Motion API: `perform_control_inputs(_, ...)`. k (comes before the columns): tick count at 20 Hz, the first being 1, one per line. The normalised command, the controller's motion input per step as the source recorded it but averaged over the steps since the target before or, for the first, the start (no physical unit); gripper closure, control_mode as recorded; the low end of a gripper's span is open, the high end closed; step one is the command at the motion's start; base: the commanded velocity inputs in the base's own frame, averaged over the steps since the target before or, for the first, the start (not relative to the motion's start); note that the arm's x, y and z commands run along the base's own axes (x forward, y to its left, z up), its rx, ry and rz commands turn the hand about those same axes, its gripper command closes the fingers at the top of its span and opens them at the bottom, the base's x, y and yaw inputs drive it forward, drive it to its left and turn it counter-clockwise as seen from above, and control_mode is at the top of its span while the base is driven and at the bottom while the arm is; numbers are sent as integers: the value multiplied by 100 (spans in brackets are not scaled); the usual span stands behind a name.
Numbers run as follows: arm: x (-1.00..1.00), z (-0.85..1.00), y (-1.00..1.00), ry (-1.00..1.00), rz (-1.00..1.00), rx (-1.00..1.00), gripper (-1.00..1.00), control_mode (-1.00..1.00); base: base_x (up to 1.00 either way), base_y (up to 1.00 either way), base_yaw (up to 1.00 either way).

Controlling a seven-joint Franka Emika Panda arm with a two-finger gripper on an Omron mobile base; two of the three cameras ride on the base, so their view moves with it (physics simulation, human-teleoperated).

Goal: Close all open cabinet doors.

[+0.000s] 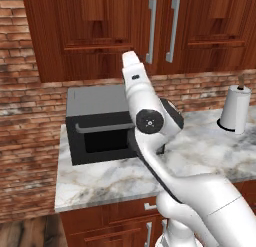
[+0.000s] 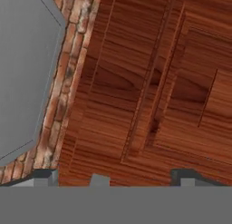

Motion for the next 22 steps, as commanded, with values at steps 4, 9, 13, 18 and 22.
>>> perform_control_inputs(4,-91,-2,-45,-5,-25,38,-100,-100,0,0,0)
perform_control_inputs(9,-83,-1,-44,-3,-30,48,-100,-100,0,0,0)
perform_control_inputs(13,-88,-6,-53,-7,-23,53,-100,-100,0,0,0)
perform_control_inputs(18,-100,-2,-72,-12,-10,62,-100,-100,0,0,0)
perform_control_inputs(22,-74,-5,-100,-7,0,64,-100,-100,0,0,0)
